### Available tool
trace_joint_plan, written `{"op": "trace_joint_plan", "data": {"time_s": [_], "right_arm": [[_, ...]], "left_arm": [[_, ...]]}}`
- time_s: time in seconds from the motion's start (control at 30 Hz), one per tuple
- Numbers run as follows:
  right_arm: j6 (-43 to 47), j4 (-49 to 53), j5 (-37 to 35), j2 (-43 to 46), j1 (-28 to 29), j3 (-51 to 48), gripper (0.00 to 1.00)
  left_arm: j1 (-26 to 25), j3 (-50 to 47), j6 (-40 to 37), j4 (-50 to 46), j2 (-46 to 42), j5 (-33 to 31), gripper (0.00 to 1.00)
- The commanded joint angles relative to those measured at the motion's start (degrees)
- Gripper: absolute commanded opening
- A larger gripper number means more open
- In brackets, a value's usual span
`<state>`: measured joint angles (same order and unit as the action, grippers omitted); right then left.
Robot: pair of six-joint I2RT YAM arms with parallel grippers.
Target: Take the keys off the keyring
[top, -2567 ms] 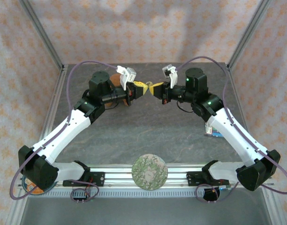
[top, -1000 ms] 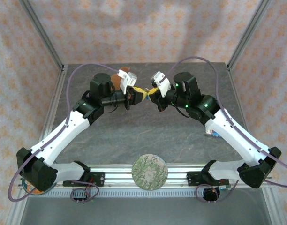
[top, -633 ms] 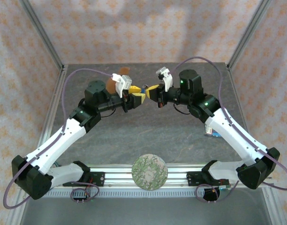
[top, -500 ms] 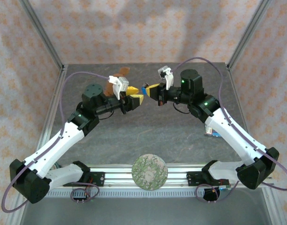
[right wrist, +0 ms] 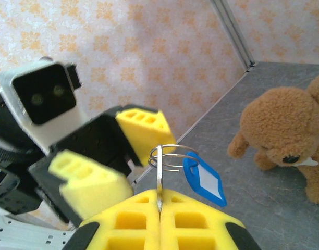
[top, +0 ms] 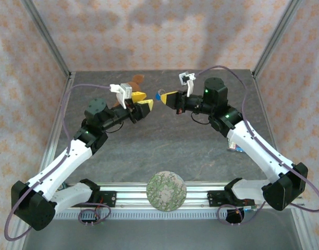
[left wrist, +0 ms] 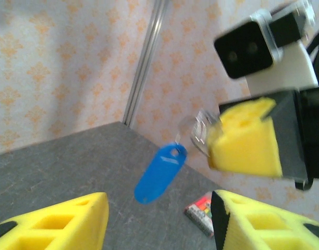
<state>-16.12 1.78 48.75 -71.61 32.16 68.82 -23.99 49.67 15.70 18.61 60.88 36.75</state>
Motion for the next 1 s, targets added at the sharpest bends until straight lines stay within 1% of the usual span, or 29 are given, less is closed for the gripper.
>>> {"op": "trace_joint_plan", "data": {"time_s": [0.0, 0.1, 0.2, 0.37, 0.43, 0.53, 0.57, 0.7, 0.73, 0.77, 0.83, 0.97], "right_arm": [[2.7, -5.1, 5.8, 1.3, -0.7, -1.9, 0.0], [3.5, -7.2, 12.0, 0.1, -2.0, -2.5, 0.0], [4.7, -8.9, 18.4, -1.2, -2.8, -2.4, 0.0], [9.0, -8.5, 27.0, -2.4, -3.2, -0.8, 0.0], [11.0, -6.9, 29.2, -3.0, -3.1, 0.3, 0.0], [12.6, -5.4, 31.7, -3.9, -3.2, 1.8, 0.0], [13.5, -4.5, 32.4, -4.2, -3.2, 2.4, 0.0], [17.6, 0.3, 34.3, -4.8, -3.2, 4.5, 0.0], [18.3, 1.3, 34.3, -5.1, -3.2, 5.0, 0.0], [18.6, 1.9, 34.3, -5.4, -3.2, 5.6, 0.0], [19.3, 2.8, 34.0, -6.0, -3.2, 6.2, 0.0], [19.3, 2.8, 33.1, -7.4, -3.7, 7.1, 0.0]], "left_arm": [[3.2, 1.6, 7.2, 6.7, 1.4, 3.3, 0.59], [6.2, 3.7, 12.6, 7.6, 3.2, 8.5, 0.6], [7.8, 6.6, 17.0, 6.7, 5.8, 14.3, 0.62], [8.4, 7.1, 26.5, 15.7, 9.7, 23.4, 0.58], [8.4, 7.0, 31.8, 21.9, 11.7, 26.8, 0.56], [8.4, 6.4, 42.8, 35.9, 15.4, 30.7, 0.53], [8.4, 6.3, 47.4, 41.8, 16.8, 31.6, 0.53], [8.4, 7.4, 62.9, 60.2, 22.1, 34.0, 0.51], [8.4, 7.9, 65.3, 62.2, 23.2, 34.4, 0.51], [8.2, 8.4, 66.5, 62.2, 23.9, 35.1, 0.5], [7.7, 8.1, 66.2, 62.2, 24.0, 35.7, 0.49], [7.6, 7.7, 65.9, 62.2, 23.4, 35.8, 0.53]]}}
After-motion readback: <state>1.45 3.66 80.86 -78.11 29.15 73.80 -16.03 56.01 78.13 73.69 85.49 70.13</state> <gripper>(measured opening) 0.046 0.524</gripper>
